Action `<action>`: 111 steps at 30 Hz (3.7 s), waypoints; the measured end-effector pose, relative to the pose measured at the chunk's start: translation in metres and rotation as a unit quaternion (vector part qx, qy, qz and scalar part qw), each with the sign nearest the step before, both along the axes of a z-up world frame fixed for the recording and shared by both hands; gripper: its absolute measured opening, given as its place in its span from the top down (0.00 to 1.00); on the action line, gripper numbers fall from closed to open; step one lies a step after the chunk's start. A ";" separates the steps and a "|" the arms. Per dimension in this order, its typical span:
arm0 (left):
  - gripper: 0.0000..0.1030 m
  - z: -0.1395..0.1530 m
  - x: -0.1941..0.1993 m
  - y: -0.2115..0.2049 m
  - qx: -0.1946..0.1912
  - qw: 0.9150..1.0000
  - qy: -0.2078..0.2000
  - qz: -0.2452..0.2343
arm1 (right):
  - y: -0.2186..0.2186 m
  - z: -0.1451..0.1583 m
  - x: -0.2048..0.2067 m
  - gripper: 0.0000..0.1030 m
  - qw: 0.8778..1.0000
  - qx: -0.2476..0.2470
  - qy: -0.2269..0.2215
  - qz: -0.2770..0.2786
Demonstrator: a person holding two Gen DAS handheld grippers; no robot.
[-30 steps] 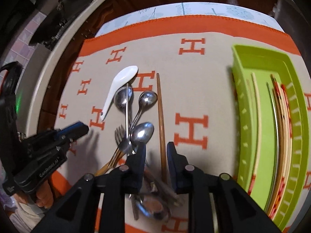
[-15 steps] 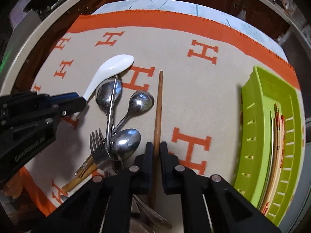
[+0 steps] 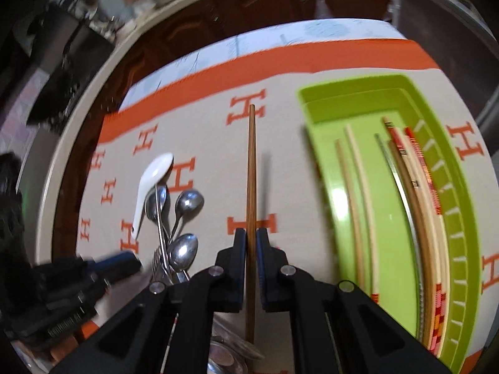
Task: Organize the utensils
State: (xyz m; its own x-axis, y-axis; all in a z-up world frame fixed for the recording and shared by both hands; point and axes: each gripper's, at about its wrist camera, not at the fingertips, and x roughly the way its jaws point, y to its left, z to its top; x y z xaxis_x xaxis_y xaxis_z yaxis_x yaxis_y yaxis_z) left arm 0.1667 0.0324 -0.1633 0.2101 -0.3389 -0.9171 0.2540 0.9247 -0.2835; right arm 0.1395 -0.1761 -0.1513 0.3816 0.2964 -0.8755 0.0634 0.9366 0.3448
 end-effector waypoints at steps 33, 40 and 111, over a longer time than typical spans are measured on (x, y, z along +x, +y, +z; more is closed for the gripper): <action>0.91 -0.032 -0.005 0.020 -0.100 0.982 0.097 0.124 | -0.042 0.061 -0.049 0.94 0.992 0.050 -0.107 -0.039; 0.83 -0.033 0.001 0.008 -0.091 0.983 0.100 0.124 | -0.065 0.095 -0.067 0.94 0.990 0.031 -0.127 -0.046; 1.00 0.069 -0.011 -0.181 -0.113 0.992 0.047 -0.005 | -0.146 0.052 -0.105 0.93 0.992 -0.039 -0.039 -0.113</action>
State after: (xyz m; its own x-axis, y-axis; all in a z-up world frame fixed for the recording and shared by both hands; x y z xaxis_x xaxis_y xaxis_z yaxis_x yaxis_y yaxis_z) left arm 0.1555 -0.1486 -0.0943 0.1230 -0.5401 -0.8326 0.2260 0.8321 -0.5064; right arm 0.0348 -0.3218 -0.0989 0.4986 0.1282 -0.8573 0.2509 0.9253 0.2843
